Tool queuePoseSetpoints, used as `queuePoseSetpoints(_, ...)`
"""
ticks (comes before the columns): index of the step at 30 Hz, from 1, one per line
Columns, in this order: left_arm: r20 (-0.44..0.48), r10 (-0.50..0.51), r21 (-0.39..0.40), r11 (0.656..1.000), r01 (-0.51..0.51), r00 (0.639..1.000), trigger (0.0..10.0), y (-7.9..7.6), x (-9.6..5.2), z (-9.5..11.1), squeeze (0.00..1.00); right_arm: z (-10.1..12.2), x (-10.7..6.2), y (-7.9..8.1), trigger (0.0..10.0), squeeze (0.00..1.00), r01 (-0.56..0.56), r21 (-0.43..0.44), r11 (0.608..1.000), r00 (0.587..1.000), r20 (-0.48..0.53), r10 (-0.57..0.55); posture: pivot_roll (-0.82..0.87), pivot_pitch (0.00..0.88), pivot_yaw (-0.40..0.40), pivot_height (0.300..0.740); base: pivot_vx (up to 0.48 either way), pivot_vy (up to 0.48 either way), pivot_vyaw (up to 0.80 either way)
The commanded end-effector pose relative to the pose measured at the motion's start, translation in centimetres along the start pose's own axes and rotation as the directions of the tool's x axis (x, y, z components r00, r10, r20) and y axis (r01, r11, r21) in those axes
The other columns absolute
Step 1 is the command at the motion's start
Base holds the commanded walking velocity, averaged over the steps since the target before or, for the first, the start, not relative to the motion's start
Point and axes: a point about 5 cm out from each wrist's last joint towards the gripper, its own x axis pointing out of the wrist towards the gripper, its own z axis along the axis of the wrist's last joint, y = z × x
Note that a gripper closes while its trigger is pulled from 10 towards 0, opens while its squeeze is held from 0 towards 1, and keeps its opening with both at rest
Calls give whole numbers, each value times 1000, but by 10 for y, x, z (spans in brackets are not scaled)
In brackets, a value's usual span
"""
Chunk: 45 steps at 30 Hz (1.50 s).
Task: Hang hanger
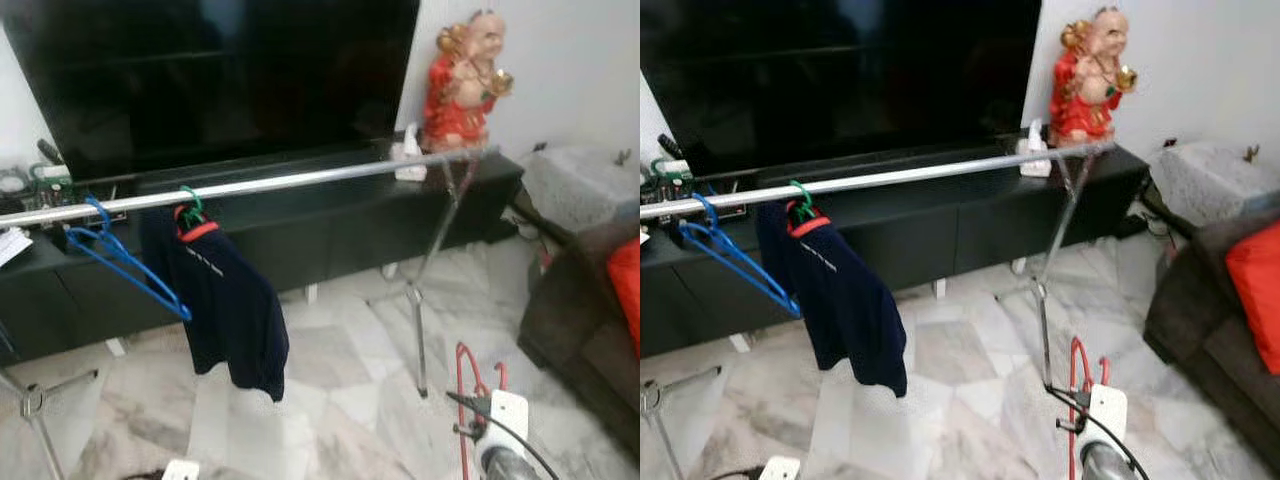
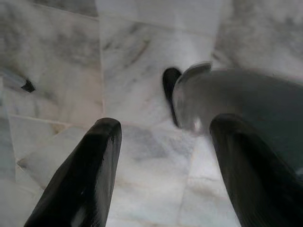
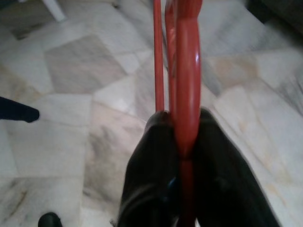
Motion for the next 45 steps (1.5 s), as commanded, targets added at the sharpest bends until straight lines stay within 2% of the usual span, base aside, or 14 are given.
queuePoseSetpoints(1, -13, 3, 23, 1000, -3, 1000, 10000, 0, 0, -2, 0, 6, 1, -1, 10000, 0, 0, -9, 1000, 1000, 20, 0, -29, 0, -62, 740, 277, 0, 0)
queuePoseSetpoints(10, -6, 19, 30, 999, -19, 1000, 10000, 0, 0, 0, 0, 7, 1, 0, 10000, 0, -12, -26, 1000, 1000, 26, 13, -28, 0, -64, 740, 0, 0, 0)
queuePoseSetpoints(17, -15, 10, 59, 998, -9, 1000, 10000, 0, 0, -2, 0, 8, 1, 2, 10000, 0, -21, -36, 999, 999, 28, 22, -28, 0, -64, 740, 0, -38, 800)
queuePoseSetpoints(20, -16, 8, 61, 998, -7, 1000, 10000, 0, 0, -3, 0, 7, 1, 3, 10000, 0, -20, -13, 1000, 1000, 18, 21, -28, 0, -66, 740, 0, -315, 533)
queuePoseSetpoints(24, -21, 0, 69, 998, 1, 1000, 10000, -6, 1, -5, 0, 7, 1, 3, 10000, 0, -25, -12, 1000, 1000, 16, 25, -28, 0, -66, 740, 0, -401, 0)
queuePoseSetpoints(30, -7, -21, 69, 997, 22, 1000, 10000, -26, 4, 4, 0, 6, 1, 4, 10000, 0, -29, -26, 999, 999, 15, 29, -27, 0, -67, 740, 0, -418, 0)
queuePoseSetpoints(37, 4, -13, 68, 998, 13, 1000, 10000, -33, 5, 12, 0, 8, 2, 5, 10000, 0, -38, -54, 998, 999, 28, 39, -27, 0, -69, 740, 0, -239, 408)
queuePoseSetpoints(41, -13, -7, 68, 998, 8, 1000, 10000, -26, 3, -4, 0, 14, 2, 10, 10000, 0, -53, -61, 997, 997, 47, 55, -27, 0, -72, 740, 0, 0, 466)
queuePoseSetpoints(45, -12, -3, 66, 998, 4, 1000, 10000, -25, 3, -5, 0, 22, 3, 15, 10000, 0, -83, -66, 994, 992, 85, 88, -25, 0, -77, 740, 0, 0, 0)
